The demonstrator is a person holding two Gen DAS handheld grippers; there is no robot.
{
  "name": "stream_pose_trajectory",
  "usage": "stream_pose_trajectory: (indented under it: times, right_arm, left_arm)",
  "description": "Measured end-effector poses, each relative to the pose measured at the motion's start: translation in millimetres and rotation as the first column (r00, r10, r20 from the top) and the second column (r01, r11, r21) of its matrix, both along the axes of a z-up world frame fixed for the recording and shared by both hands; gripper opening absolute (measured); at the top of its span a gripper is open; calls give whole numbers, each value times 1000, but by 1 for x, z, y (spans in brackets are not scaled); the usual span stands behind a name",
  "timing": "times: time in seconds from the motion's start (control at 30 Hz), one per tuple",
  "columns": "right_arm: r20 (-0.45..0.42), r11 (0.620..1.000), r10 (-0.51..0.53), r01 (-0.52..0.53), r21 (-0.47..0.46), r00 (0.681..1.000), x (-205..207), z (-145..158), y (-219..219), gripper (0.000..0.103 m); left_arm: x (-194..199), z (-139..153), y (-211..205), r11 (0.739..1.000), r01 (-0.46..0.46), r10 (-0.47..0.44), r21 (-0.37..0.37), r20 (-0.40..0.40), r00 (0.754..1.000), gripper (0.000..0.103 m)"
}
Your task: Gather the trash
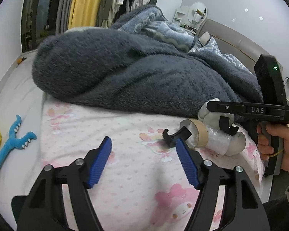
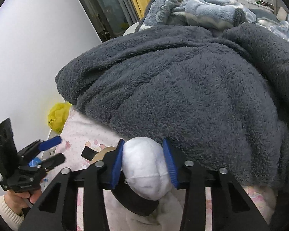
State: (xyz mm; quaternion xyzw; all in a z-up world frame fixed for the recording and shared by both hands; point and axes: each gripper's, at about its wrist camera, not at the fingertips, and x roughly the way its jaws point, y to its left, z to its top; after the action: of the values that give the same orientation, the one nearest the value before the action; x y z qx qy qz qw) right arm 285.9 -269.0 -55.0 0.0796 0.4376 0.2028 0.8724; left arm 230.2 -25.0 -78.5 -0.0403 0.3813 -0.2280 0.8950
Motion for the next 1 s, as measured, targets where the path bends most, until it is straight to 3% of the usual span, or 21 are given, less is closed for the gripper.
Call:
stream_pose_trajectory:
  times: [0.13, 0.47, 0.57, 0.77, 1.0]
  right_arm:
    - [18, 999, 10, -11, 35, 1000, -5, 0, -5, 27]
    - [95, 991, -23, 10, 137, 995, -19, 19, -32, 27]
    - [108, 992, -23, 9, 127, 994, -20, 21, -35, 27]
    - [113, 994, -28, 15, 111, 993, -22, 23, -36, 27]
    - [163, 996, -9, -6, 94, 987, -25, 36, -18, 27]
  left_arm:
    - [6, -4, -12, 1000, -4, 3, -19, -32, 999, 67]
    - [17, -15, -30, 999, -43, 43, -1, -87, 995, 52]
    - [18, -16, -35, 999, -44, 44, 7, -85, 995, 41]
    - [15, -14, -47, 996, -61, 64, 64, -53, 997, 9]
    - [6, 4, -45, 989, -103, 98, 107, 55, 994, 8]
